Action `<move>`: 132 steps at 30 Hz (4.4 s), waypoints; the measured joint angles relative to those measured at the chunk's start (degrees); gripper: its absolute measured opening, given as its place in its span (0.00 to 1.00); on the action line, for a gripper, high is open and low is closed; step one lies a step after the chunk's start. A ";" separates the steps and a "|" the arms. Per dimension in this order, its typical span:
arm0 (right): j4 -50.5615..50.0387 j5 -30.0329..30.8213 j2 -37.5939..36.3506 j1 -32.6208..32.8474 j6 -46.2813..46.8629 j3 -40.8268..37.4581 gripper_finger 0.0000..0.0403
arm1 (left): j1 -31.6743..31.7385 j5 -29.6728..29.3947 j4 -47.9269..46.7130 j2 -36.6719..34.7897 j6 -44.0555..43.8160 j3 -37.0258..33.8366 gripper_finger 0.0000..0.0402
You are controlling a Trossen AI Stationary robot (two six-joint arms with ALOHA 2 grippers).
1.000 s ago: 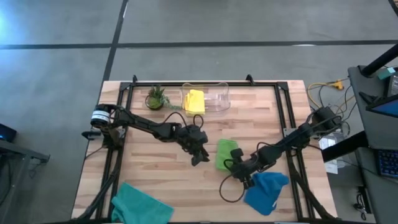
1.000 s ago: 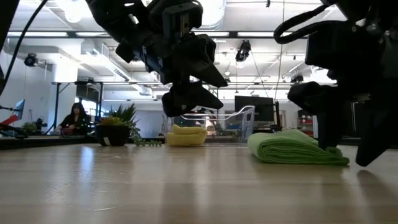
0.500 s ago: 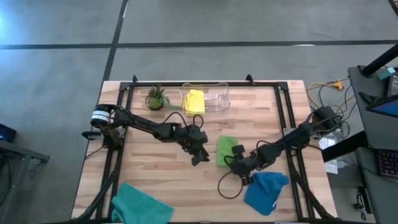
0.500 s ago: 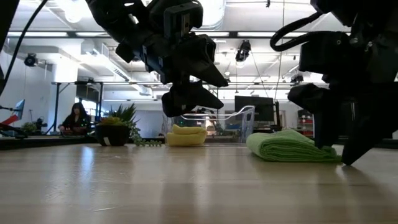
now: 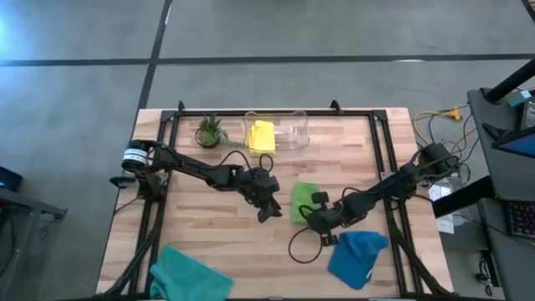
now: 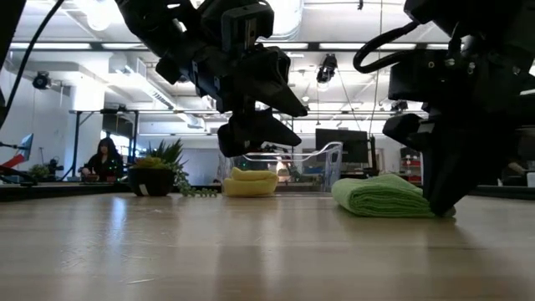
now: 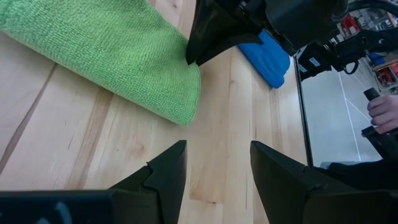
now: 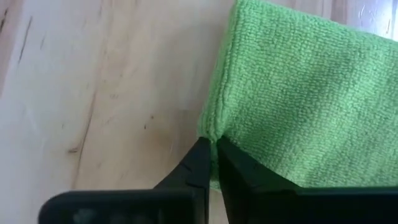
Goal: Fold microfiber towels
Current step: Put the green microfiber towel in the transparent bin
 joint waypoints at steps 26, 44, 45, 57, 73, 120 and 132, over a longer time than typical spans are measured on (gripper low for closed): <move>-14.48 1.06 -6.03 -1.21 1.11 12.47 0.02 | -0.04 0.00 1.17 -0.26 0.00 0.00 0.40; -20.19 0.45 -10.52 -6.80 -2.97 20.77 0.02 | 0.15 -5.57 -0.78 -9.34 6.07 -0.02 0.40; -20.36 0.45 -10.52 -7.11 -3.55 21.55 0.02 | 0.15 -5.74 -0.85 -9.90 6.10 -0.02 0.40; -24.27 0.47 -10.84 -10.61 -9.60 28.76 0.02 | 0.15 -13.94 -12.99 -23.00 9.98 -0.07 0.40; -23.53 0.86 -10.91 -22.39 -25.87 35.93 0.02 | 0.15 -25.22 -23.37 -33.36 10.54 -0.07 0.40; -3.16 -21.89 12.72 -50.96 -38.86 52.70 0.02 | 0.15 -48.00 -27.33 -59.39 6.03 -13.00 0.40; 3.48 -19.78 17.33 -53.43 -43.42 52.82 0.02 | 0.15 -48.01 -26.87 -56.73 6.05 -12.98 0.40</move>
